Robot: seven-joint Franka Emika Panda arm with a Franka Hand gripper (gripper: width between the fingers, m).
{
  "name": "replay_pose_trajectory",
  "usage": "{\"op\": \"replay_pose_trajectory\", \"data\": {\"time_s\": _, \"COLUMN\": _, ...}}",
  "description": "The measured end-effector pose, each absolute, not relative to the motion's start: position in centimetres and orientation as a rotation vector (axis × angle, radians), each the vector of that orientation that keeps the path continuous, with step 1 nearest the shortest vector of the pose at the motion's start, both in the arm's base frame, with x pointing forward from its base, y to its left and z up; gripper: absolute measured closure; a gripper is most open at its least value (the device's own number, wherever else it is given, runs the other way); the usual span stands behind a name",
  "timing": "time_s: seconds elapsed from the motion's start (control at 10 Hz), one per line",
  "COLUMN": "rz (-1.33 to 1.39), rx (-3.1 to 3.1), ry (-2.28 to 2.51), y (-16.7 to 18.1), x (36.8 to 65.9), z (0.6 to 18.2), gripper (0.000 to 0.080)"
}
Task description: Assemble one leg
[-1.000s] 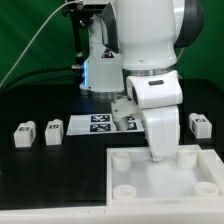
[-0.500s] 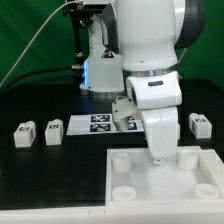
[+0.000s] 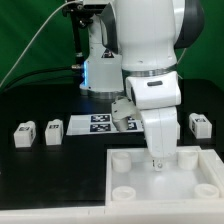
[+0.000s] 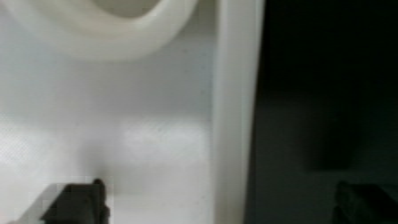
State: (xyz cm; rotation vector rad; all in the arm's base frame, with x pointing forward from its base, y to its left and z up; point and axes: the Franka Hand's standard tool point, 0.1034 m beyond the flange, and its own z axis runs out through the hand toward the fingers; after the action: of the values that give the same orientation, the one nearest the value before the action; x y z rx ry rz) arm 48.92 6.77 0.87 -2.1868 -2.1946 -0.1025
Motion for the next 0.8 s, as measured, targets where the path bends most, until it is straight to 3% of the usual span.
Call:
{"op": "replay_pose_trajectory", "data": {"time_s": 0.5, "rz": -0.103, "rx": -2.192, "ry": -2.192, "y": 6.7, "x": 48.9, "z": 1.0, "gripper": 0.0151}}
{"op": "replay_pose_trajectory", "data": {"time_s": 0.8, "rz": -0.124, "rx": -2.354, "ry": -2.057, "y": 6.9, "x": 47.8, "z": 4.3, "gripper": 0.0151}}
